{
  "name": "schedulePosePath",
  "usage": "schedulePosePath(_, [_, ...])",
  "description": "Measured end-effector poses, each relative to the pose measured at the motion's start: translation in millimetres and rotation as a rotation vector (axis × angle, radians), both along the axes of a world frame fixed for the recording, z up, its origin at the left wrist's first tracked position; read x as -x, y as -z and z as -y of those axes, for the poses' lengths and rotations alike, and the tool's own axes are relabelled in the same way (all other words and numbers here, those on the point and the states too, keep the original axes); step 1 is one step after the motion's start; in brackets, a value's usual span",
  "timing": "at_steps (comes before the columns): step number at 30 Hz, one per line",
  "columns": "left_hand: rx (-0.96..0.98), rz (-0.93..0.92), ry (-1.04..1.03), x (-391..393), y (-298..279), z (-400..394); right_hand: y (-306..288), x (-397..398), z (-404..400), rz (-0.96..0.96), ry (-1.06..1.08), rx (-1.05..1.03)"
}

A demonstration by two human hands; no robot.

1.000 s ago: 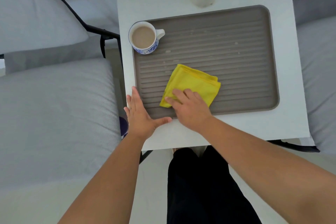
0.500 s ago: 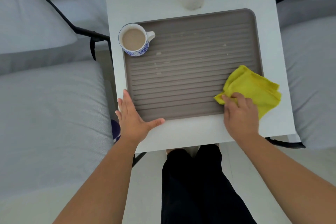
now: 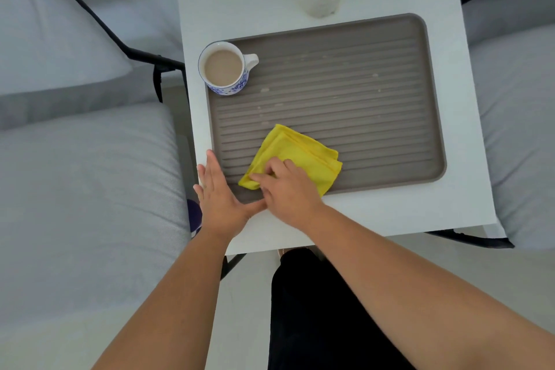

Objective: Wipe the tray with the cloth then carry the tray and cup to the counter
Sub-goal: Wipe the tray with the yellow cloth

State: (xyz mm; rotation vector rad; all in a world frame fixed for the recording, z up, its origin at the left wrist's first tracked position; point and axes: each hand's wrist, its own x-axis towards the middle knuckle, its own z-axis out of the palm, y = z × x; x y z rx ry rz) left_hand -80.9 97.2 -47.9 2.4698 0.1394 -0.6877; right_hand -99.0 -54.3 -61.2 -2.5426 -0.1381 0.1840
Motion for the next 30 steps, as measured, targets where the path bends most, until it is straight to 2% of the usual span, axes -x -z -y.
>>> schedulePosePath(3, [-0.003,-0.022,0.004,-0.2,-2.5,0.1,6.1,10.4,46.7,0.063,0.066,0.006])
schedulePosePath(9, [0.016,-0.041,0.005,-0.8,-4.8,0.4,9.3,29.1,150.1,0.105,0.631,0.186])
schedulePosePath(11, [0.012,-0.034,0.009,-1.1,-4.7,-0.3,11.5,24.1,156.0,0.095,0.784,0.233])
schedulePosePath(13, [0.01,-0.027,0.012,-1.1,-4.3,-1.0,13.2,13.5,140.1,0.101,0.847,0.239])
schedulePosePath(15, [0.017,-0.028,0.007,-1.2,-4.1,-0.7,14.4,-2.8,108.0,0.136,0.733,0.23])
schedulePosePath(18, [0.014,-0.029,-0.003,-1.6,-4.5,0.3,13.8,-34.1,48.3,0.156,0.419,0.22])
schedulePosePath(24, [0.003,-0.024,-0.011,-1.6,-2.9,-1.2,12.1,-70.7,-25.3,0.199,0.084,0.268])
schedulePosePath(27, [-0.002,-0.02,-0.007,-1.5,-2.4,-0.7,13.3,-74.0,-12.9,0.198,0.05,0.243])
schedulePosePath(30, [0.009,-0.029,-0.006,-1.8,-3.4,-1.0,13.1,-68.4,23.0,0.171,0.168,0.264])
